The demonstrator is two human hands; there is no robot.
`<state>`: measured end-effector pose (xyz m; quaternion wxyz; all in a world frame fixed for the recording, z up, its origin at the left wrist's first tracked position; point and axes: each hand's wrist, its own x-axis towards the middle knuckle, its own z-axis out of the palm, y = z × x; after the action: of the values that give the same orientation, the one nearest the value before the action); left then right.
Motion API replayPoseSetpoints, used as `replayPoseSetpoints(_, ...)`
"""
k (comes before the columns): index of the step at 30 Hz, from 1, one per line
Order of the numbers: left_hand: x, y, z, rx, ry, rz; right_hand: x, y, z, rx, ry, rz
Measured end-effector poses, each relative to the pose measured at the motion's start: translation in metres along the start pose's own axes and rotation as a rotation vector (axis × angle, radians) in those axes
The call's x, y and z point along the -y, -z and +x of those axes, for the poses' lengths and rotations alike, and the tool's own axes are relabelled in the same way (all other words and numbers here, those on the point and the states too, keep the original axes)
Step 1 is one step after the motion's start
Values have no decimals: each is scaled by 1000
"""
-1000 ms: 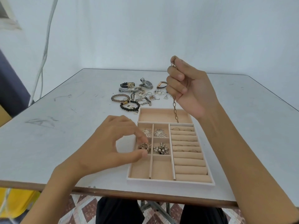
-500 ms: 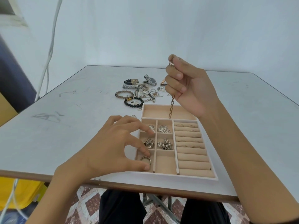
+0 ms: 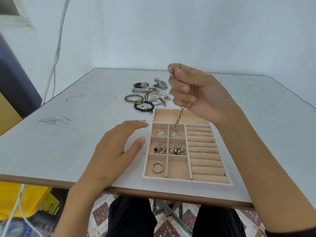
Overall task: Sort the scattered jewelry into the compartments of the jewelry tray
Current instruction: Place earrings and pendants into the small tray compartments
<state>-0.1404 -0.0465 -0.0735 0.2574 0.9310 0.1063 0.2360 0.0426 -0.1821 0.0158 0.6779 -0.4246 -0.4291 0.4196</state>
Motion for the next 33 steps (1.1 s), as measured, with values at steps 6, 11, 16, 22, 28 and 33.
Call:
replayPoseSetpoints(6,13,-23,-1,230,182,374,-3,-20,-13,72,-30,9)
replayPoseSetpoints(11,12,-25,-1,257,171,449,-13,-35,-33,95,-42,52)
replayPoseSetpoints(16,12,-25,-1,246,162,459,-31,-39,-49,56,-85,66)
replayPoseSetpoints(22,12,-25,-1,243,164,457,-45,-39,-66,-49,-145,-55)
replayPoseSetpoints(28,12,-26,-1,231,166,445,-44,-42,-81,-122,-140,-307)
replayPoseSetpoints(33,12,-25,-1,231,164,453,-41,-47,-89,-187,-147,-523)
